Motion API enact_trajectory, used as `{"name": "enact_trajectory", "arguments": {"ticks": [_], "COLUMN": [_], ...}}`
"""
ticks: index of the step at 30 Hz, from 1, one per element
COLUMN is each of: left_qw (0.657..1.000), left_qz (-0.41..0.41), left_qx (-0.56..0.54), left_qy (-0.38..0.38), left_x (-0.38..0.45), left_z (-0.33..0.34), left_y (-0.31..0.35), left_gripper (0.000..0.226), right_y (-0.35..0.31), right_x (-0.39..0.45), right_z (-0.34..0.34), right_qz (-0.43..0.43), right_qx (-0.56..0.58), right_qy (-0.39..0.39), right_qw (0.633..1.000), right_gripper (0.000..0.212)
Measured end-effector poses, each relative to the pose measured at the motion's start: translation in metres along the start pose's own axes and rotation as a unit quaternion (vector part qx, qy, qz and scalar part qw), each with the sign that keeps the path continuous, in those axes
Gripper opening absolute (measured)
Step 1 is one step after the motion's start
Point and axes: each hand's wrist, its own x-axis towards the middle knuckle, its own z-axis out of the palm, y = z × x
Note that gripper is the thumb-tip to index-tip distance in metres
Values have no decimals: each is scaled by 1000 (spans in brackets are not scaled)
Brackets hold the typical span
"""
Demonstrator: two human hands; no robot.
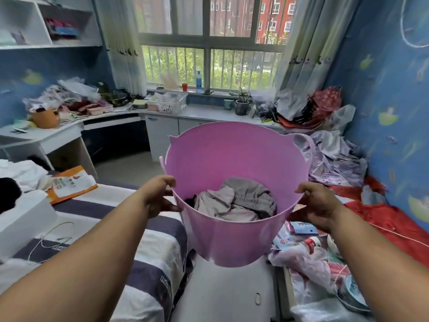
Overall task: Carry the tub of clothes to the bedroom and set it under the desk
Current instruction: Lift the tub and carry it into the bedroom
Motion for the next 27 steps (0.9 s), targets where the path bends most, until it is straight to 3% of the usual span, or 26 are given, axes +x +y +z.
{"name": "enact_trajectory", "arguments": {"ticks": [6, 14, 27], "left_qw": [1000, 1000, 998], "left_qz": [1, -11, -17], "left_qx": [14, 14, -3], "left_qy": [-9, -1, 54], "left_x": [76, 158, 301], "left_z": [-23, -27, 28], "left_y": [44, 83, 134], "left_gripper": [48, 51, 51], "right_y": [-25, -61, -131], "right_x": [63, 153, 338], "right_z": [35, 54, 36], "right_qz": [4, 14, 37], "right_qx": [7, 6, -6], "right_qy": [1, -10, -35], "right_qw": [1000, 1000, 999], "right_gripper": [32, 33, 22]}}
